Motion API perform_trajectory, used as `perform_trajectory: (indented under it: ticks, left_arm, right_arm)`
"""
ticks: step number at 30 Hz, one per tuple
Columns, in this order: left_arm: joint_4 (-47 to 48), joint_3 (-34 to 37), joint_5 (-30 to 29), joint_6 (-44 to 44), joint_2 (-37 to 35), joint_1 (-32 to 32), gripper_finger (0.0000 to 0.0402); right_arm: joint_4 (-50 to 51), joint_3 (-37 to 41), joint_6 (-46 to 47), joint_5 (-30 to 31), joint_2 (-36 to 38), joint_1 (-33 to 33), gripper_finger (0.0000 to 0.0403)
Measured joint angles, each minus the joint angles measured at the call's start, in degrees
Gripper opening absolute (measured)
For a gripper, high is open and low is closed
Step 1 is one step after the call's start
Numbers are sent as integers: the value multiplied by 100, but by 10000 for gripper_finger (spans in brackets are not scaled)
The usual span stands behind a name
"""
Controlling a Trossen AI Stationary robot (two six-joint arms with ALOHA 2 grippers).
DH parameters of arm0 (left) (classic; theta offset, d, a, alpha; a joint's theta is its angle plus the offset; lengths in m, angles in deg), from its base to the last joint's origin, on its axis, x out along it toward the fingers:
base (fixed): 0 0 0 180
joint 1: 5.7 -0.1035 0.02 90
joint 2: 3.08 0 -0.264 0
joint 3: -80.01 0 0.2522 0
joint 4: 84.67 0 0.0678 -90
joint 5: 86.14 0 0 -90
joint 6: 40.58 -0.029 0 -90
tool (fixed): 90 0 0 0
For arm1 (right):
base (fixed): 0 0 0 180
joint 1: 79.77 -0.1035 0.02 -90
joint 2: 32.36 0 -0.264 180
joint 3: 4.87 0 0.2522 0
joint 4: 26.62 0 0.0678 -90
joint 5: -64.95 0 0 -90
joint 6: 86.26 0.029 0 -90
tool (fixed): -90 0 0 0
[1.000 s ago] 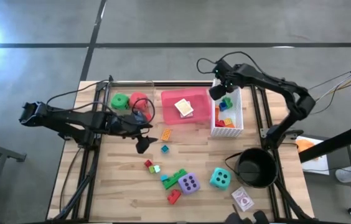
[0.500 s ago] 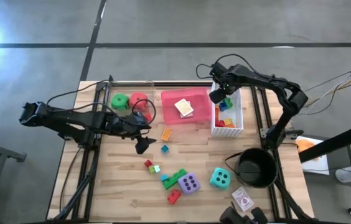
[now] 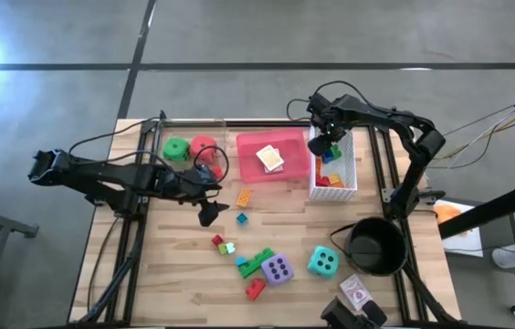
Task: Pick & Place Toys
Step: Put the small light yellow game piece into the white bin
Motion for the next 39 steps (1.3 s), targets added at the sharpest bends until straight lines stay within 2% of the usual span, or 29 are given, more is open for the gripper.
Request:
perform_trajectory:
  ticks: [13,18,30,39]
  left_arm:
    - [4,0,0,1,0,0,353]
    - [3,0,0,1,0,0,353]
    - [2,0,0,1,0,0,353]
    - [2,0,0,1,0,0,353]
  right_arm:
    - [-18,95,-206,-71,11,0,131]
    - [-55,155,-331,-410,11,0,131]
    - [-209,228,-511,-546,11,-4,131]
    - [-301,256,-555,-861,7,0,131]
